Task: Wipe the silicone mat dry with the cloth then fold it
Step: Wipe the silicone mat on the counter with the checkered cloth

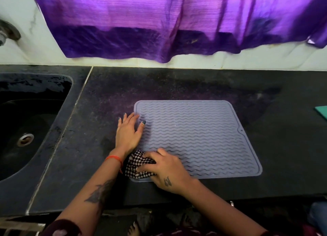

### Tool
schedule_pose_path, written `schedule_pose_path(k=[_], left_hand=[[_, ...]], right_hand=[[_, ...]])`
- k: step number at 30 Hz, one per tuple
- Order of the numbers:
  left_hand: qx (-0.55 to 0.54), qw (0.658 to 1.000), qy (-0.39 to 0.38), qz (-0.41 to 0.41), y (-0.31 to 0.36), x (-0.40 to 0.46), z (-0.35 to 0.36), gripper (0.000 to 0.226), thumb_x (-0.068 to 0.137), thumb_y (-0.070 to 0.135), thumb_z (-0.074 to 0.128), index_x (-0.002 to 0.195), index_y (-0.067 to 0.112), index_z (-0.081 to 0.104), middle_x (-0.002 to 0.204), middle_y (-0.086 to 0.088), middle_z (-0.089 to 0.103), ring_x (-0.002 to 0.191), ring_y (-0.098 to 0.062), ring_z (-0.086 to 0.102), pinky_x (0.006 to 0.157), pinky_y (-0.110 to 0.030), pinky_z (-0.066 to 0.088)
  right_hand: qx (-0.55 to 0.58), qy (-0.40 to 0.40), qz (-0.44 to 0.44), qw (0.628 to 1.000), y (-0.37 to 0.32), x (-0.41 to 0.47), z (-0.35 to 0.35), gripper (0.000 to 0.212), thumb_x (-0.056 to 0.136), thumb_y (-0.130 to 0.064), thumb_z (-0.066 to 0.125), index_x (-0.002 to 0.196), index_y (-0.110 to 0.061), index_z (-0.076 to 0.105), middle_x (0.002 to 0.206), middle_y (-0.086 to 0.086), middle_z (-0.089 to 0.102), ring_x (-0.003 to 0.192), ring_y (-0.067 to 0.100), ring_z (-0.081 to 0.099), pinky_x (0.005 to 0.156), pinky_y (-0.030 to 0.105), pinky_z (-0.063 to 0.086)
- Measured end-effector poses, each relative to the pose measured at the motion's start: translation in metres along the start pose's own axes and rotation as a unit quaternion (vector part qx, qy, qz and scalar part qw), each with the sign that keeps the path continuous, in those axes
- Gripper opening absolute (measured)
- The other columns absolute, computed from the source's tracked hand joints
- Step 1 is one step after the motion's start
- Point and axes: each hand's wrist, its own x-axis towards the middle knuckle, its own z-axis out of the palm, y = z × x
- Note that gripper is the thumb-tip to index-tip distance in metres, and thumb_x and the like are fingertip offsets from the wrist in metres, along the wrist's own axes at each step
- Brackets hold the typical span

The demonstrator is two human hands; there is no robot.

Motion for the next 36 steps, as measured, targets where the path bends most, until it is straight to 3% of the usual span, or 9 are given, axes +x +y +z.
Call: schedule_pose_path(k=[4,6,10,19,27,36], left_hand=[[0.003,1.0,-0.02,0.02,0.011,0.004,0.015,0.045,0.098,0.032,0.042,0.139,0.013,0.041,0.151,-0.006,0.032,0.144,-0.025,0.015,0.117,-0.036,-0.001],[0.039,0.998,-0.036,0.029,0.011,0.003,0.022,0.052,0.097,0.041,0.035,0.141,0.014,0.039,0.153,-0.005,0.029,0.144,-0.025,0.013,0.117,-0.036,-0.001],[0.13,0.99,-0.03,0.05,0.008,-0.001,0.028,0.068,0.087,0.05,0.022,0.143,0.014,0.035,0.154,-0.005,0.026,0.144,-0.024,0.013,0.118,-0.036,-0.001],[0.146,0.988,-0.028,0.045,0.009,-0.005,0.029,0.066,0.089,0.051,0.02,0.144,0.017,0.033,0.155,-0.003,0.024,0.145,-0.021,0.012,0.117,-0.035,-0.003],[0.152,0.987,-0.029,0.039,0.01,-0.005,0.03,0.068,0.088,0.051,0.02,0.144,0.016,0.033,0.154,-0.004,0.025,0.144,-0.021,0.014,0.117,-0.035,-0.002],[0.152,0.987,-0.026,0.039,0.012,-0.007,0.028,0.067,0.088,0.051,0.02,0.145,0.017,0.033,0.154,-0.003,0.026,0.144,-0.021,0.014,0.116,-0.033,-0.004]], right_hand=[[0.032,0.011,-0.018,0.999,0.009,-0.016,0.002,0.04,0.065,-0.033,0.072,0.102,-0.046,0.064,0.113,-0.01,0.059,0.091,0.012,0.042,0.058,0.02,0.044],[0.038,0.022,-0.012,0.999,0.017,-0.026,0.004,0.039,0.064,-0.03,0.073,0.101,-0.044,0.065,0.115,-0.01,0.06,0.092,0.012,0.043,0.059,0.022,0.045],[0.049,0.05,0.014,0.997,0.04,-0.049,0.004,0.035,0.067,-0.029,0.065,0.101,-0.041,0.065,0.118,-0.009,0.061,0.093,0.013,0.043,0.067,0.026,0.048],[0.03,0.148,0.086,0.985,0.079,-0.095,0.0,0.03,0.069,-0.026,0.06,0.094,-0.038,0.07,0.116,-0.009,0.063,0.089,0.013,0.047,0.072,0.023,0.039],[-0.031,0.204,0.166,0.964,0.109,-0.131,-0.01,0.028,0.069,-0.028,0.058,0.092,-0.032,0.073,0.112,-0.006,0.065,0.089,0.011,0.046,0.07,0.02,0.039],[-0.1,0.257,0.264,0.924,0.142,-0.171,-0.021,0.028,0.071,-0.03,0.054,0.09,-0.027,0.075,0.107,-0.001,0.068,0.082,0.019,0.048,0.061,0.029,0.05]])
